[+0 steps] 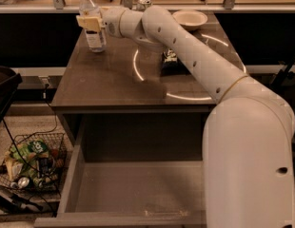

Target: Place blue plastic bottle into top drawer

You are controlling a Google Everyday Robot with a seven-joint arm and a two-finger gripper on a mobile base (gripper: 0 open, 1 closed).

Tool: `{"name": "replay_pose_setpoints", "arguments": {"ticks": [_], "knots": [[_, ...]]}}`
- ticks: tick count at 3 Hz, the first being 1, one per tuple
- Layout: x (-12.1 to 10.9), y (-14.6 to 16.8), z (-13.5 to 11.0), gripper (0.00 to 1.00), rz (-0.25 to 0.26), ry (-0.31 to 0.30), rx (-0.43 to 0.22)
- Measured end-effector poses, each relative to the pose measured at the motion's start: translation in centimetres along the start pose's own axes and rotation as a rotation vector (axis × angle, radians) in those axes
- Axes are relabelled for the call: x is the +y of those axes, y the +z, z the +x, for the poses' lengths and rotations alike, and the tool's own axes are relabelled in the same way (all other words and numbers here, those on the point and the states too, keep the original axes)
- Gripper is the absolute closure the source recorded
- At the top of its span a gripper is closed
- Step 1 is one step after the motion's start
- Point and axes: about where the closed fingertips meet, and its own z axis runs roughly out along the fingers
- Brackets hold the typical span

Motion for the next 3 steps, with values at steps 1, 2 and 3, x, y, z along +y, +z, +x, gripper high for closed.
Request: {"name": "replay_pose_setpoints", "arguments": {"ticks": [1, 2, 3], "knots": [[1.4, -3.5, -4.0, 1.00, 0.030, -0.029, -0.048], [3.9, -6.7, -5.0, 1.00, 0.061, -0.036, -0.034], [7.9, -11.9, -5.7, 1.00, 0.136, -0.032, -0.007]]}}
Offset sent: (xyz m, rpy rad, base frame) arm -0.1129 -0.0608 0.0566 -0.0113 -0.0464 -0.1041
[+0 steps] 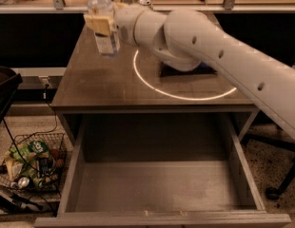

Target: Place blue plastic bottle into top drawer

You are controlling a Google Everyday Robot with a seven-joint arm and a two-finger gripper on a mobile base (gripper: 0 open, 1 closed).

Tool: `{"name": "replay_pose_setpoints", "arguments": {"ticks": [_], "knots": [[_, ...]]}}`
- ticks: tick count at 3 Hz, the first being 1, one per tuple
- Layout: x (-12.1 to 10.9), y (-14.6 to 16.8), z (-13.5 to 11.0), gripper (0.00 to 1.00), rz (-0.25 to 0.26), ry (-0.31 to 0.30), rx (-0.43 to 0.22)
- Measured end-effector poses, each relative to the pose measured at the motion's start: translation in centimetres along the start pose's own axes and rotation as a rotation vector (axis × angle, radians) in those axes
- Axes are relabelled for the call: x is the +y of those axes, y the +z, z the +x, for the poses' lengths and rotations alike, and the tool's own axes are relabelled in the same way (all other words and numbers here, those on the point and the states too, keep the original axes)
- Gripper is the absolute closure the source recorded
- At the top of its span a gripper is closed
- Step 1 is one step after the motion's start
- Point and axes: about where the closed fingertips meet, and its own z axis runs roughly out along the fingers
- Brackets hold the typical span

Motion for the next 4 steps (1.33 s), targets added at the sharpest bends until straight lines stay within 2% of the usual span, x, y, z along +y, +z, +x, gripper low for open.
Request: {"name": "replay_pose_setpoints", "arguments": {"ticks": [1, 2, 3, 4], "knots": [[1.9, -4.1, 0.9, 1.00, 0.036, 0.016, -0.008], [5.6, -7.4, 1.1, 1.00, 0.054, 0.060, -0.011], [10.2, -10.5, 0.5, 1.00, 0.013, 0.061, -0.022], [14.1, -14.4, 0.9, 1.00, -0.056, 0.033, -0.002]]}}
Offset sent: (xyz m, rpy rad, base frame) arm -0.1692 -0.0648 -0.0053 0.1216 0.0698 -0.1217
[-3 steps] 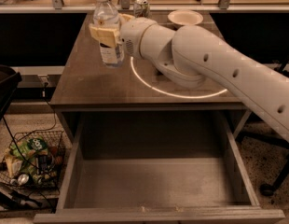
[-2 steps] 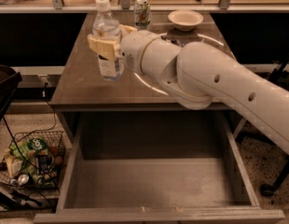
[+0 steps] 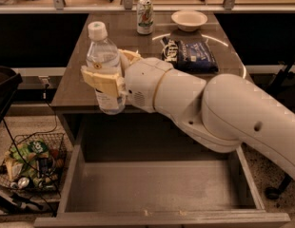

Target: Place blue plastic bottle into top drawer

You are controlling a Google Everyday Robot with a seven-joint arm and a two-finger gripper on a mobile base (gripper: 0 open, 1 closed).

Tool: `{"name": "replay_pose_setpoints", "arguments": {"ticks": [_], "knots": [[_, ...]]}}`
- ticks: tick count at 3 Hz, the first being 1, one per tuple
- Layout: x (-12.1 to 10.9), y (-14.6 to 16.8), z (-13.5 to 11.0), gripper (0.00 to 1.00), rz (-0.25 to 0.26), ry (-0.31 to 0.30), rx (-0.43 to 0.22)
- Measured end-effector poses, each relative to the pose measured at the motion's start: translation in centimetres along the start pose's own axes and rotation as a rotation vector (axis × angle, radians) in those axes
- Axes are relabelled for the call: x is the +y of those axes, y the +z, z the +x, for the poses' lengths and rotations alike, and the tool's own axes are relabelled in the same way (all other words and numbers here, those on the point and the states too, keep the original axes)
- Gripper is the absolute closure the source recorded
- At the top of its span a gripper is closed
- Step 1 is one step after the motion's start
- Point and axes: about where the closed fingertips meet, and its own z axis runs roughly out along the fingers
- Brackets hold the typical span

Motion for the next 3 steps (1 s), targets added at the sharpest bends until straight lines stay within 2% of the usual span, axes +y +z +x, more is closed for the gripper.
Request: {"name": "replay_pose_setpoints", "arguments": {"ticks": [1, 2, 3], "knots": [[1.3, -5.5, 3.0, 1.00, -0.045, -0.020, 0.037], [-0.8, -11.7, 7.4, 1.00, -0.017, -0.012, 0.074], [-4.8, -16.0, 12.6, 1.00, 0.047, 0.021, 0.087]]}}
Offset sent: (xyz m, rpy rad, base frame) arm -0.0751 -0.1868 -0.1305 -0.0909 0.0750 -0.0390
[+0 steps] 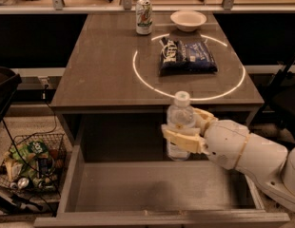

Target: Place blue plastic bottle into top drawer

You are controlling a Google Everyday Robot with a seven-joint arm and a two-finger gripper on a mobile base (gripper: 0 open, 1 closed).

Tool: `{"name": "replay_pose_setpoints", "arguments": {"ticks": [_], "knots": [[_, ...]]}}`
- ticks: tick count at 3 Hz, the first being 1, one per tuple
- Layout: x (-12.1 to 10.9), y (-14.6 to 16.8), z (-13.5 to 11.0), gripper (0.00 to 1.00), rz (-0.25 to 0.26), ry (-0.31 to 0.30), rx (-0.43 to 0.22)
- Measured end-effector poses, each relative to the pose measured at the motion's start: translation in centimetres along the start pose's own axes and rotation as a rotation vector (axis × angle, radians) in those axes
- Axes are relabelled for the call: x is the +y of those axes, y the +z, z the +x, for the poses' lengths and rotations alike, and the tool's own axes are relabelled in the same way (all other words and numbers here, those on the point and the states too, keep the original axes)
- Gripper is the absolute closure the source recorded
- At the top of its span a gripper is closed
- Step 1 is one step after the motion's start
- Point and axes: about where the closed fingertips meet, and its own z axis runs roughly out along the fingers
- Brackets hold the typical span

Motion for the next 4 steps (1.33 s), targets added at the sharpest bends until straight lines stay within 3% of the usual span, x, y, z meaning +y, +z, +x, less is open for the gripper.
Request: {"name": "replay_pose_setpoints", "arguments": {"ticks": [1, 2, 3, 4], "knots": [[-4.1, -1.2, 3.3, 1.00, 0.041, 0.029, 0.004], [-6.3, -0.9, 4.8, 1.00, 0.042, 0.037, 0.046], [-6.8, 0.2, 6.5, 1.00, -0.003, 0.042, 0.103], [-5.9, 1.3, 9.1, 1.00, -0.059, 0.081, 0.112]]}}
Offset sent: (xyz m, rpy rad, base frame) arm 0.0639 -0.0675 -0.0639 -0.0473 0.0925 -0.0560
